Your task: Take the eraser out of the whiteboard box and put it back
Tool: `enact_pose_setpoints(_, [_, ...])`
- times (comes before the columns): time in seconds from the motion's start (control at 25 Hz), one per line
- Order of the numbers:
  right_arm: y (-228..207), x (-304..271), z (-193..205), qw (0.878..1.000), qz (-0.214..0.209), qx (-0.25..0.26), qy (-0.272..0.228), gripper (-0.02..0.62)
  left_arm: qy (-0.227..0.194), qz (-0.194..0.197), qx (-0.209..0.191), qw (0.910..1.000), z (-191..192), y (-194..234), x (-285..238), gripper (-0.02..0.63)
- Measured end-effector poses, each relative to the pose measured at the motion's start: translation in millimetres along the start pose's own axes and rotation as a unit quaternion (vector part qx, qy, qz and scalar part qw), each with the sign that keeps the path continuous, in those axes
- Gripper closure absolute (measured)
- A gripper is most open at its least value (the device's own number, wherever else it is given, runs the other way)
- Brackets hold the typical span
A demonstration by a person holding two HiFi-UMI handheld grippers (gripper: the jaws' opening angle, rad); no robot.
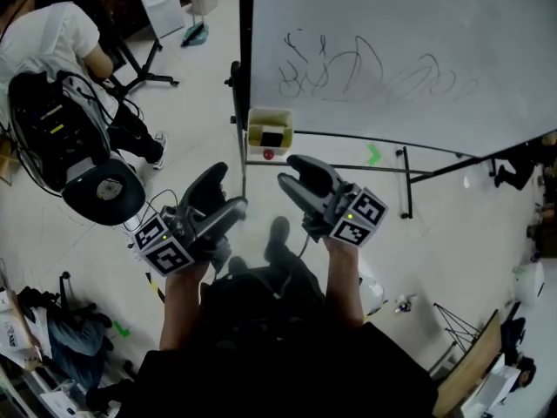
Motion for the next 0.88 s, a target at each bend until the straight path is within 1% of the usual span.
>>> enact_pose_setpoints(0.36, [80,19,22,0.998,0.045,-0.027,-0.023,0.385,0.021,0.03,0.021,0.9991,22,-25,64,0.179])
enact_pose_setpoints(0.6, [120,30,17,0.996,0.057,-0.041,-0.054,0.385,0.028,0.05,0.029,0.9979,30,-43,89,0.179])
enact_pose_setpoints(0.72, [137,34,13,0.996,0.058,-0.043,-0.059,0.385,0.031,0.058,0.036,0.9972,34,-50,97,0.179])
enact_pose_setpoints(0.88, [152,40,4,0.995,0.062,-0.037,-0.062,0.387,0.024,0.066,0.044,0.9966,35,-54,103,0.179])
Point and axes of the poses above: the fingertips, and each gripper's own axes: x backward along the fingers, y to its left, z out of its underside, the point moved 5 cm from there along x, backward along the fingers, and after that the axes turned 11 degrees about x, right-handed, at the moved point
